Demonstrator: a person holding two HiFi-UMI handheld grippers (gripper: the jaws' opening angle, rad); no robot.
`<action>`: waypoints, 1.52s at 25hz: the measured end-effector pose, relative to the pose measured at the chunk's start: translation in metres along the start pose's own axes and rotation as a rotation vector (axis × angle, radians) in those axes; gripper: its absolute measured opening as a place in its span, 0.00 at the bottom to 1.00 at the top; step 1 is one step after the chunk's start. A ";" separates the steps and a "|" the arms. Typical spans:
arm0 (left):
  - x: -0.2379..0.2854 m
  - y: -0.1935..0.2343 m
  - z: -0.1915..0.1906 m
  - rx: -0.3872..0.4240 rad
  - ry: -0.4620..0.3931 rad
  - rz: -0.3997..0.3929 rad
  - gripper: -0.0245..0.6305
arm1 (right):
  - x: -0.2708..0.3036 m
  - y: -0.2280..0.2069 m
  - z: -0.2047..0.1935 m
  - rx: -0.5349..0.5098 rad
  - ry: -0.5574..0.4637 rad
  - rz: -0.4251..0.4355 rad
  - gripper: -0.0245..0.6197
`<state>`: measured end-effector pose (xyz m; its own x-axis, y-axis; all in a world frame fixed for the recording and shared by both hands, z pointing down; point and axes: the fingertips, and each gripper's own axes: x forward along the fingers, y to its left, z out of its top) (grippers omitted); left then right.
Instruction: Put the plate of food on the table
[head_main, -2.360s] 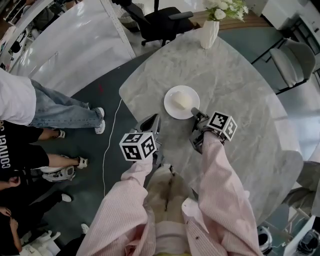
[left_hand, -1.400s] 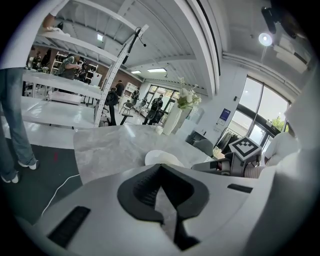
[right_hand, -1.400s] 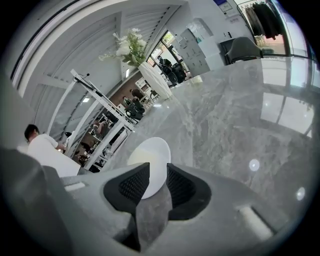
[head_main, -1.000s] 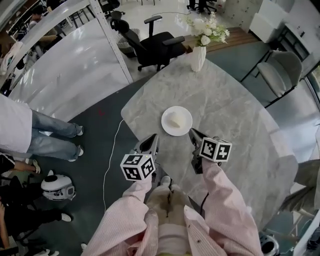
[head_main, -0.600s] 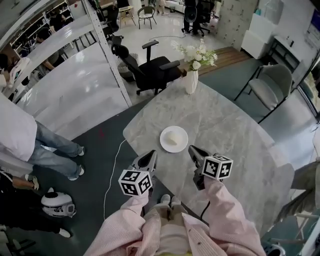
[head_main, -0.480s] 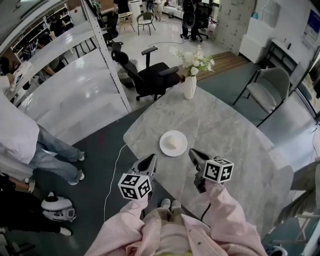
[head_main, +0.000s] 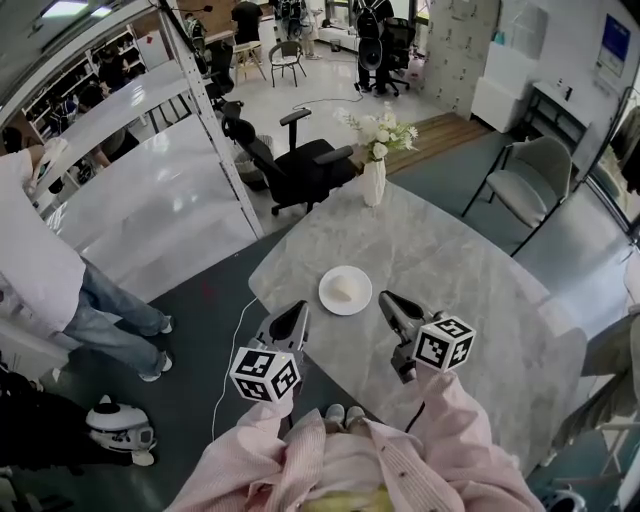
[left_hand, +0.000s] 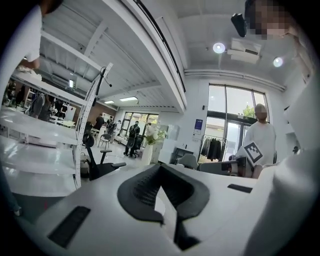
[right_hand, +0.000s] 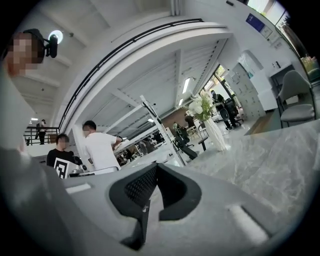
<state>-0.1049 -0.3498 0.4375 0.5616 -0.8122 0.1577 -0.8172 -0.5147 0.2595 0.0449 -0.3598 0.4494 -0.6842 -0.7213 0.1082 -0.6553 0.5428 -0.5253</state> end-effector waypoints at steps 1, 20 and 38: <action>-0.002 -0.001 0.005 0.014 -0.018 0.001 0.03 | -0.002 0.003 0.005 -0.014 -0.017 0.007 0.05; -0.022 0.007 0.058 0.134 -0.180 0.072 0.03 | -0.024 0.017 0.063 -0.142 -0.219 -0.001 0.05; -0.020 0.012 0.056 0.145 -0.161 0.089 0.03 | -0.031 0.006 0.063 -0.108 -0.229 -0.017 0.05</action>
<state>-0.1333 -0.3553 0.3843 0.4682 -0.8835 0.0164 -0.8791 -0.4638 0.1100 0.0819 -0.3612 0.3900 -0.5901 -0.8029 -0.0843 -0.7050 0.5634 -0.4307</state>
